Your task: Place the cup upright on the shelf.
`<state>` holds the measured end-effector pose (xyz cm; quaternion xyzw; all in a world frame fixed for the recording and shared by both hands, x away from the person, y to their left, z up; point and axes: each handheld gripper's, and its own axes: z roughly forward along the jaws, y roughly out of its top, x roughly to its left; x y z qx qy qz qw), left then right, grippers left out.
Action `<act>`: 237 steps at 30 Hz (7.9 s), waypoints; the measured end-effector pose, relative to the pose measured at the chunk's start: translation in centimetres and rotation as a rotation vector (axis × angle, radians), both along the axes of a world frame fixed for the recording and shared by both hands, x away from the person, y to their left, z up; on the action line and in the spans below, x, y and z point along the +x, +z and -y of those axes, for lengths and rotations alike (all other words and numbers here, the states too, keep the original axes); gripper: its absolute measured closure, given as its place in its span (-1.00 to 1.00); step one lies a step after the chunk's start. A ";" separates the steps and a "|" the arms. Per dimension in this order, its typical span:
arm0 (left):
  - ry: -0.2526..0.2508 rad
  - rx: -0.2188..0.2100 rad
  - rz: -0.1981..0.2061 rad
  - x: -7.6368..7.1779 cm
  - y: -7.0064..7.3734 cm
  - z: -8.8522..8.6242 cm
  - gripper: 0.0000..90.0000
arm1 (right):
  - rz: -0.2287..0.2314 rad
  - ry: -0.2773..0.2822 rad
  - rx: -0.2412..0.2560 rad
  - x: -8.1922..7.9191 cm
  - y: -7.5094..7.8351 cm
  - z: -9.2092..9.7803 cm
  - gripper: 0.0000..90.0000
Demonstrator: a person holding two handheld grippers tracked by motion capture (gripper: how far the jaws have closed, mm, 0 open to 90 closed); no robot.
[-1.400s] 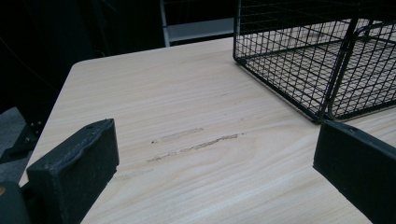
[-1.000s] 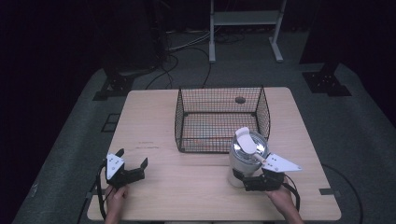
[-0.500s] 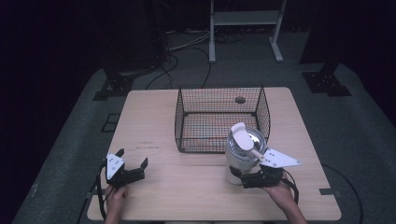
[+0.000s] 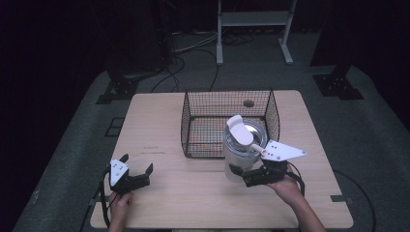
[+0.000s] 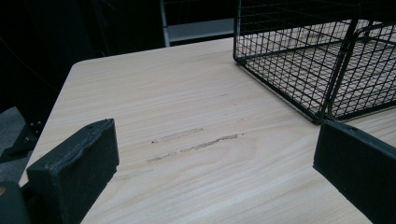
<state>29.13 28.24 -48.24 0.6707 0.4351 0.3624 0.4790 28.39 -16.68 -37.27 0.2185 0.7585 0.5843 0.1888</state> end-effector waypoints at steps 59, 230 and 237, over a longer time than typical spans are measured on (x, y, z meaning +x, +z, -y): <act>-0.003 -0.023 0.005 0.0 0.0 -0.3 -1.00 | -0.044 -0.030 -0.081 16.2 4.9 -7.2 -0.80; -0.013 0.003 0.005 -0.1 0.0 0.0 -1.00 | -0.280 -0.076 -0.215 16.4 -0.2 0.6 -0.80; -0.012 0.005 0.004 0.0 0.0 0.0 -1.00 | -0.279 -0.066 -0.210 15.4 0.0 1.3 -0.80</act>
